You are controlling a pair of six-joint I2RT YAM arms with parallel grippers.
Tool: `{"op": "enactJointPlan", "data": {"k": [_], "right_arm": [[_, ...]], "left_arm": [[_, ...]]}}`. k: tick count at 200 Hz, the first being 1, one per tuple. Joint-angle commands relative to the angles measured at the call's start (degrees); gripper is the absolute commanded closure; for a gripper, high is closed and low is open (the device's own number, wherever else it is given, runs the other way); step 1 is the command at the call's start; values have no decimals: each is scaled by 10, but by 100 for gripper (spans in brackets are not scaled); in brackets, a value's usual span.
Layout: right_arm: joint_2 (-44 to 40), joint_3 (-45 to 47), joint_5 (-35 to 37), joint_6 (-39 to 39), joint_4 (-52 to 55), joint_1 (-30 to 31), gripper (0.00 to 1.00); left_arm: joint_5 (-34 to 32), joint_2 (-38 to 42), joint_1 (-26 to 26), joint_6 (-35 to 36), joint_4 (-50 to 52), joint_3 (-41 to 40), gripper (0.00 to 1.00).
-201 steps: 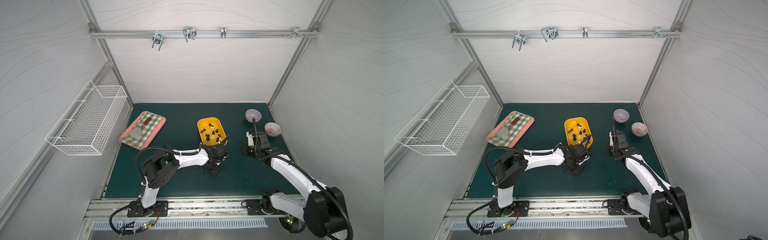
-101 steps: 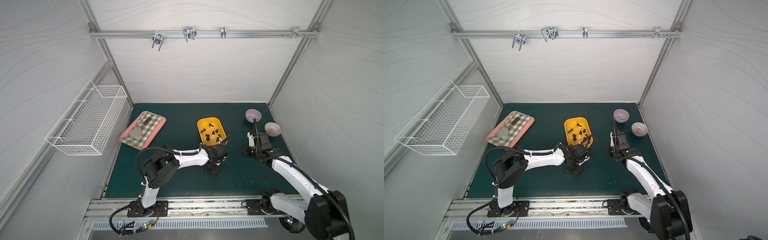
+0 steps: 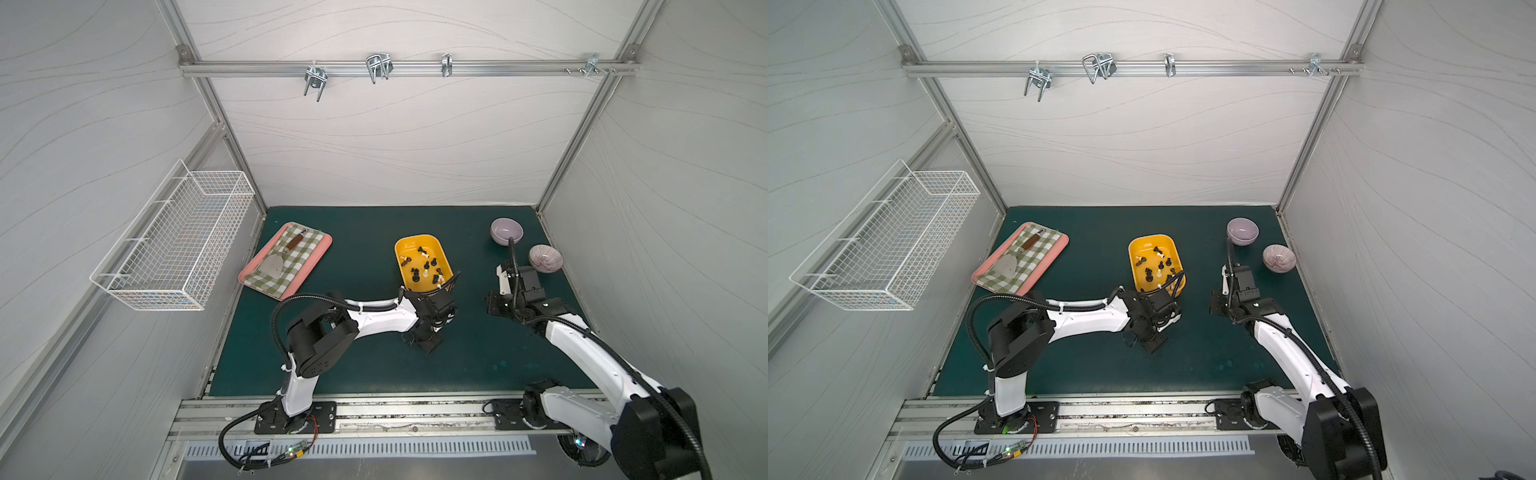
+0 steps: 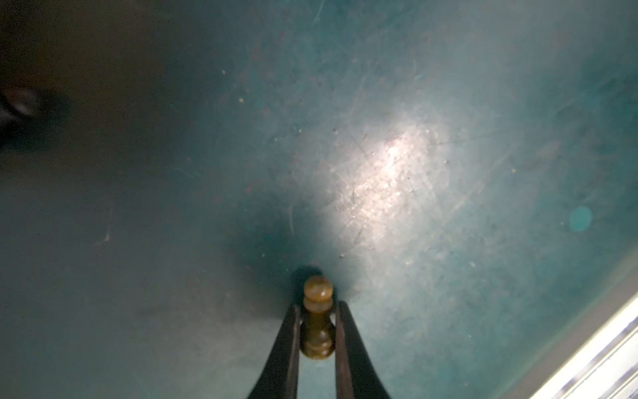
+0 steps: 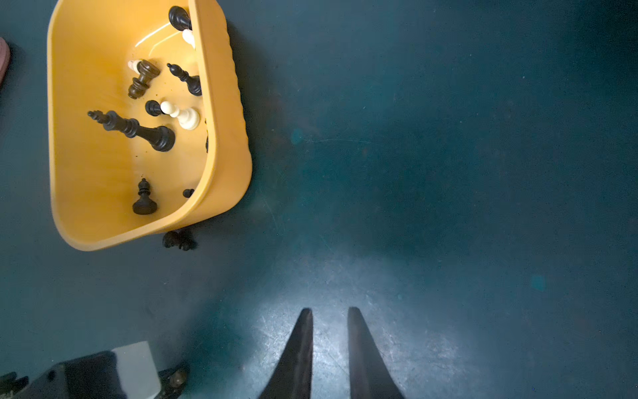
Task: Put the chess pieces into the storage box
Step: Pick up the chess piece at the center of the board, then place the chess piece in the storage box.
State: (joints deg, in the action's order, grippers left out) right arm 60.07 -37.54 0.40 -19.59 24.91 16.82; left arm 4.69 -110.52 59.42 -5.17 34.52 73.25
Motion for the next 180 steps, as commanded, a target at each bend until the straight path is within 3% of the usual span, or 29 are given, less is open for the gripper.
{"op": "enactJointPlan", "data": {"k": [1, 85, 180], "right_arm": [[-14, -11, 9, 3, 21, -3, 79], [-32, -4, 2, 3, 25, -3, 79], [-45, 3, -12, 6, 25, -4, 79]], "left_arm": [[-10, 36, 3, 24, 13, 31, 83], [-2, 77, -48, 40, 12, 102, 83], [21, -18, -163, 83, 52, 296, 81]]}}
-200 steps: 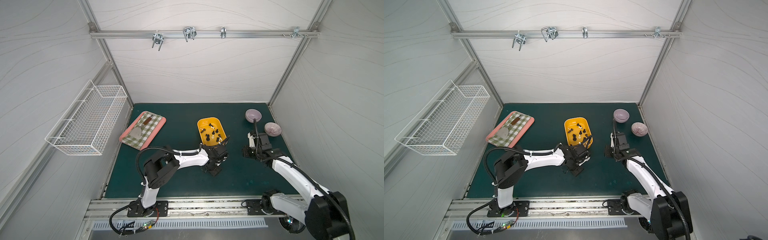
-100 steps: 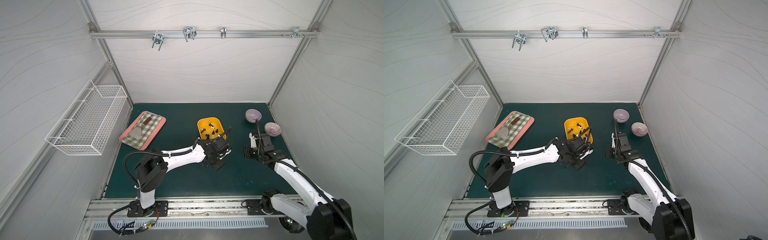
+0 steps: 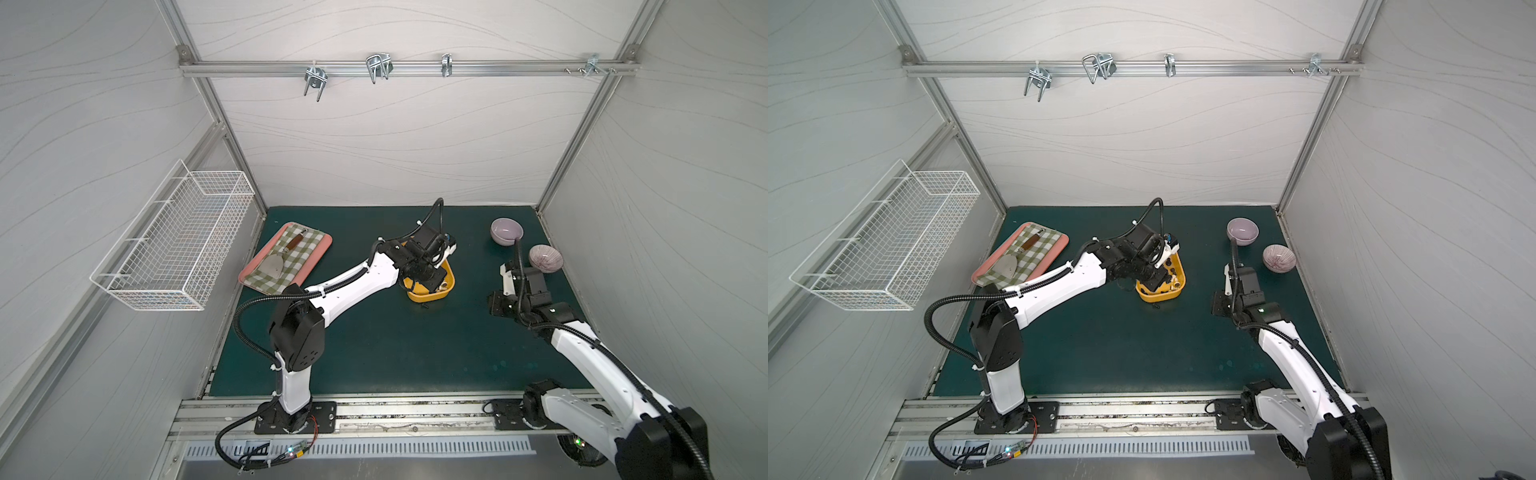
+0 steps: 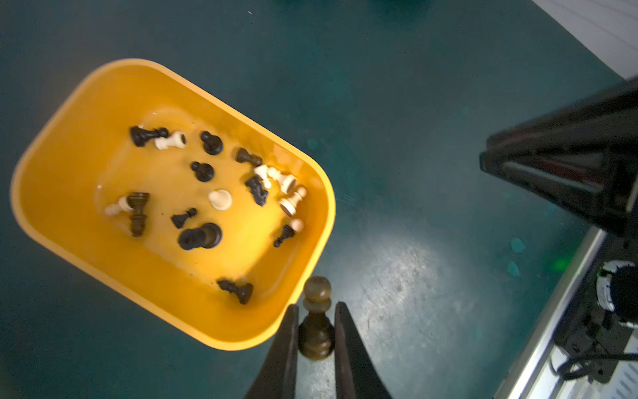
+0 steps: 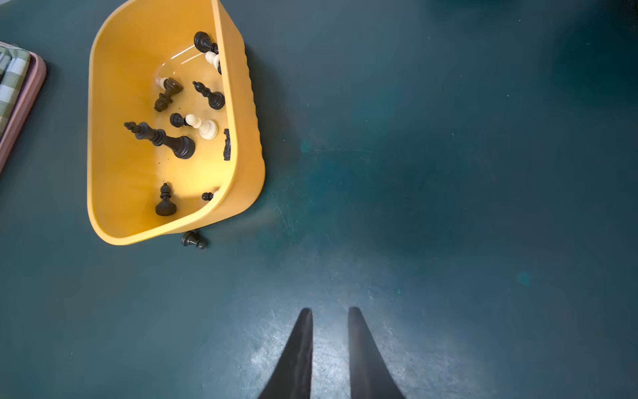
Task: Put the chess pieces into the storage box
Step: Place the chess piece in the storage box.
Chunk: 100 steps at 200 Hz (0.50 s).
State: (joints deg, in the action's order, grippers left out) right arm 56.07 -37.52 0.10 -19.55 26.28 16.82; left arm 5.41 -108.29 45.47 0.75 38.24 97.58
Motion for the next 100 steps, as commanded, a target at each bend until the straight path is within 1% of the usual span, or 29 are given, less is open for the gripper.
{"op": "enactJointPlan", "data": {"k": [1, 35, 63, 100], "right_arm": [[-6, 3, -9, 6, 11, -4, 79], [-7, 3, -13, -1, 14, -3, 79], [-3, -5, -17, -3, 20, -4, 79], [-3, -11, -16, -2, 31, -3, 79]], "left_arm": [[14, -42, -25, 24, 15, 55, 81], [18, -107, -59, 27, 41, 139, 81], [17, -160, -78, 41, 55, 195, 80], [29, -237, -102, 38, 86, 279, 79]]}}
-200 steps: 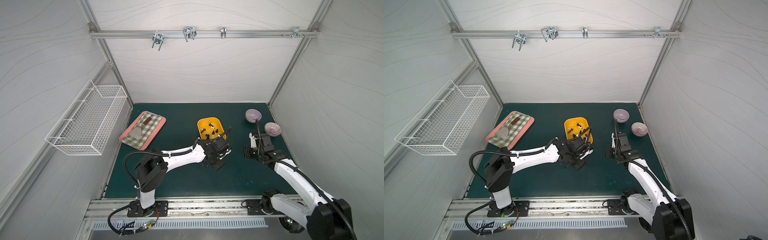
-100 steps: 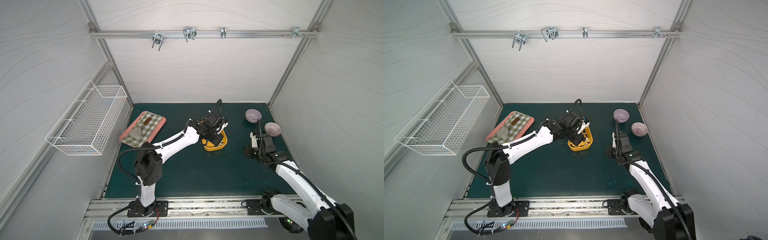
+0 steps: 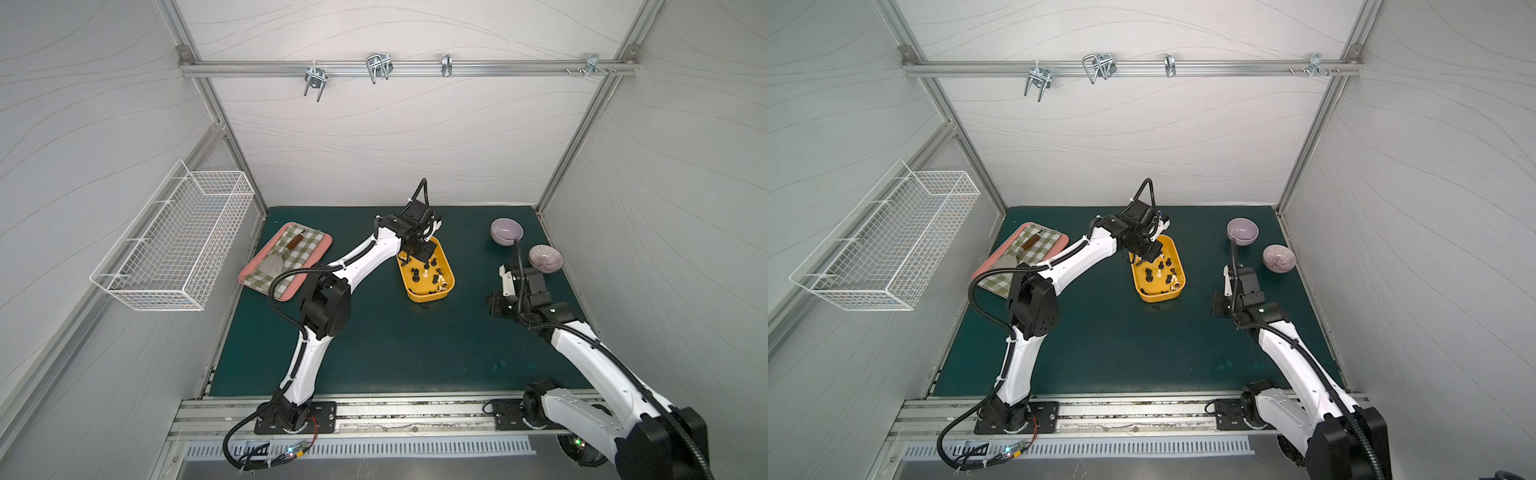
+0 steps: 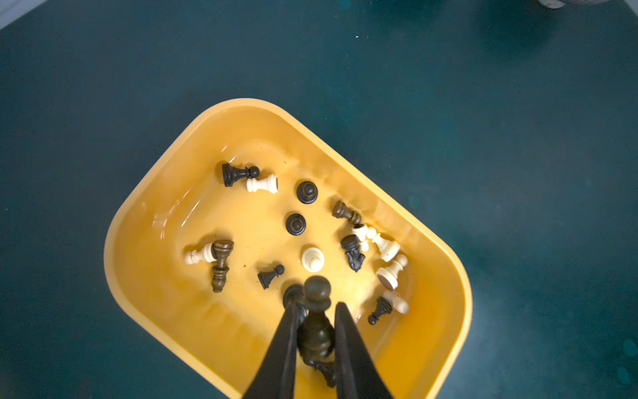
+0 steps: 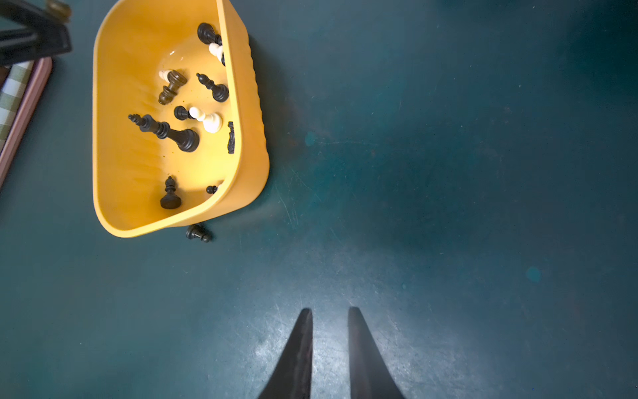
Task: Put the chess pieces into the storage box
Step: Place the chess piece in the storage box.
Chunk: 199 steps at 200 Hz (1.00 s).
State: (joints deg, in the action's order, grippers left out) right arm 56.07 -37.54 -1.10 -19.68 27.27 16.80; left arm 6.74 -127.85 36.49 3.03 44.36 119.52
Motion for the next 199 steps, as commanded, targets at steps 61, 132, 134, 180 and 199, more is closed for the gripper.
{"op": "enactJointPlan", "data": {"k": [61, 132, 134, 180, 199], "right_arm": [[-10, -8, 3, -7, 30, -3, 78], [-11, -6, 6, -7, 35, -3, 78], [-11, -6, 6, -7, 35, -3, 78], [-12, -6, 5, -7, 35, -3, 78], [-12, -5, -3, -2, 31, -3, 78]], "left_arm": [[36, -107, -37, 6, 30, 120, 78], [47, -124, -43, 6, 21, 120, 77], [47, -124, -43, 5, 21, 120, 77], [48, -116, -47, 5, 21, 120, 76], [52, -108, -49, 2, 21, 120, 76]]}}
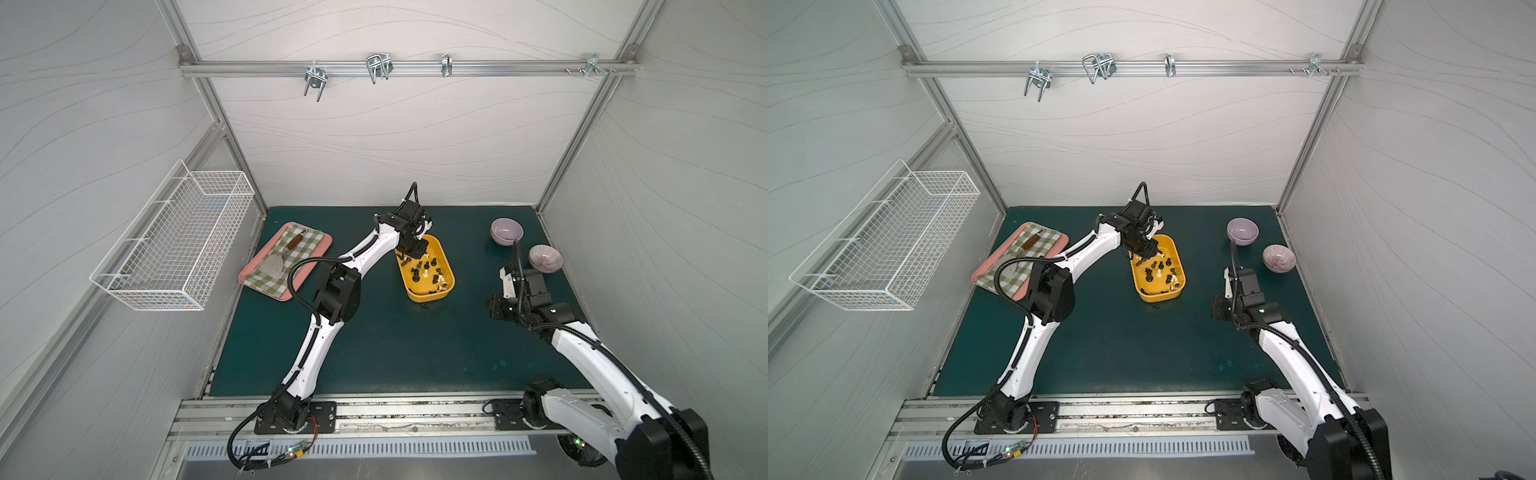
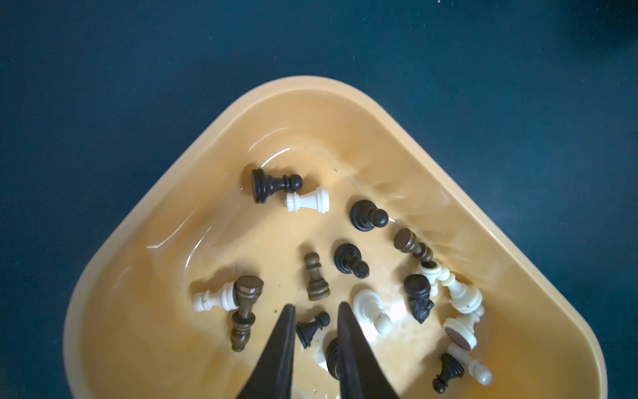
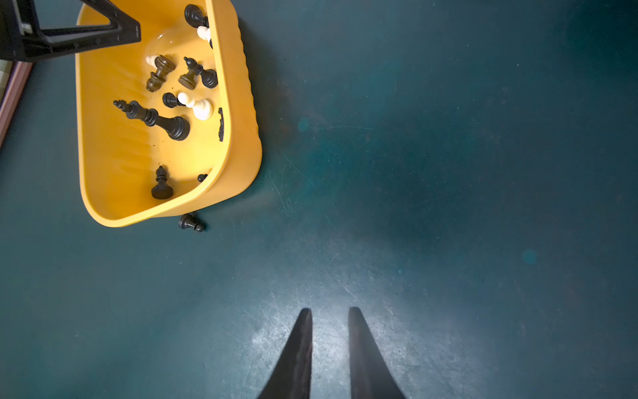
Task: Put the chess pieces into the storage box
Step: Place the chess piece in the storage box, then pick up the chess piece at the center of the board.
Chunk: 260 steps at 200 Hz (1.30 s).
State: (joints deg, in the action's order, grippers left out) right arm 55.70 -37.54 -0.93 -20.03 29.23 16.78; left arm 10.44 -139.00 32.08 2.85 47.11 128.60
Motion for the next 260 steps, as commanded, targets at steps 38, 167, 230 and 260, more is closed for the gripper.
{"op": "enactJointPlan", "data": {"k": [38, 167, 230, 260], "right_arm": [[0, -3, -2, 44, -14, 56, 78], [161, 4, 81, 56, -213, 258, 77], [195, 0, 83, 59, -243, 286, 77], [214, -3, 73, 57, -255, 287, 77]], "left_arm": [[17, 46, -11, -4, -18, 4, 76], [3, 426, -82, -51, -150, -450, 75], [-3, 555, -88, -59, -151, -593, 74], [9, 604, -88, -91, -170, -661, 74]]}}
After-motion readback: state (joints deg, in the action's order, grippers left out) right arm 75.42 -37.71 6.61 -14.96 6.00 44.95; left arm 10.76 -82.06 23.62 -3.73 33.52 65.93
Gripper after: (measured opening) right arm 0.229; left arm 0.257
